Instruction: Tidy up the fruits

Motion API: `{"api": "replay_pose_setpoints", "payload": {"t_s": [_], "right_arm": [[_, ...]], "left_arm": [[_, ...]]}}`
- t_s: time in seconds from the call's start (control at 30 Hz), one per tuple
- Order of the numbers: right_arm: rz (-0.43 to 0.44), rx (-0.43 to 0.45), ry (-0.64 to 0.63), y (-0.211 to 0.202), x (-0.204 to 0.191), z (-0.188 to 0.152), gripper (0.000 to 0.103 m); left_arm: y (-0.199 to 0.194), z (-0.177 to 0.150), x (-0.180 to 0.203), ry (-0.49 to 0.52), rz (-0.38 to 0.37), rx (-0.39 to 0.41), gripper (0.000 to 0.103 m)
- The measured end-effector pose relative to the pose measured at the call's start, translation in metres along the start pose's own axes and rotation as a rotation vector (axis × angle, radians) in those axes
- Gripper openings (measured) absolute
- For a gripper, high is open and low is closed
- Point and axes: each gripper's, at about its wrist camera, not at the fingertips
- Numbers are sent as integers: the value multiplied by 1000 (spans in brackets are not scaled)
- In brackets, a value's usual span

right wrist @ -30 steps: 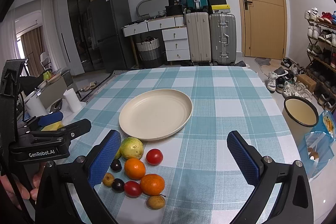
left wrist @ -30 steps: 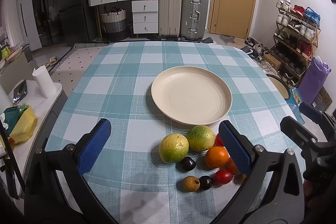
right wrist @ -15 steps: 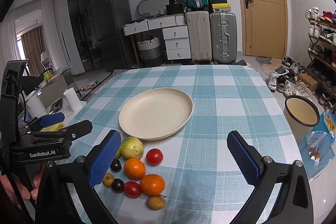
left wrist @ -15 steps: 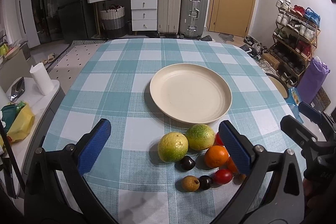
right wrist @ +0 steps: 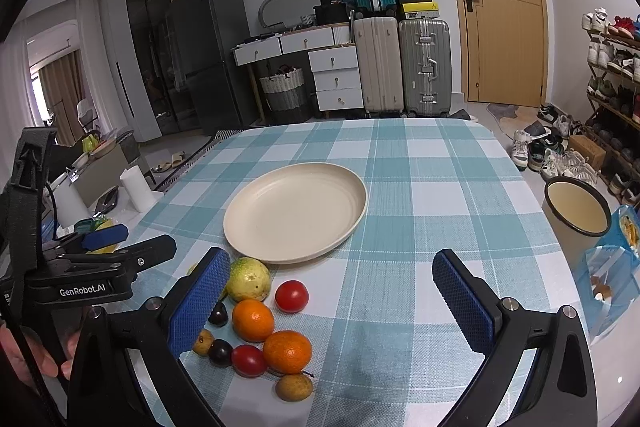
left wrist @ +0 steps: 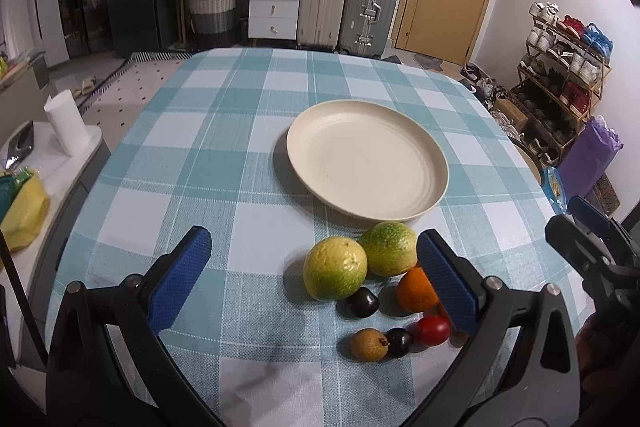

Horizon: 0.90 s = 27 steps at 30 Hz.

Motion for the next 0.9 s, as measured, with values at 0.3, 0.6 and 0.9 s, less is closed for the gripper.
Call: {"api": "replay_pose_setpoints", "payload": {"t_s": [0.3,0.6,0.9], "right_arm": [[-3,-2,-5,6,0,1,103],[-1,6,-9,14,1,0,103],[5,-18,4,25,3,1,103]], "left_arm": [[21,-6,-7,-27,-73,-58,102],[57,-13,-29,-148,-203,-174,101],[82,-18,-39,-190,-281,-225,83]]}}
Point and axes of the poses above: each gripper's, at about its wrist camera, not at the fingertips, and y roughly the way its jaws point, x to its right, z to its top, and after that the axes turned 5 degrees about z, right-handed
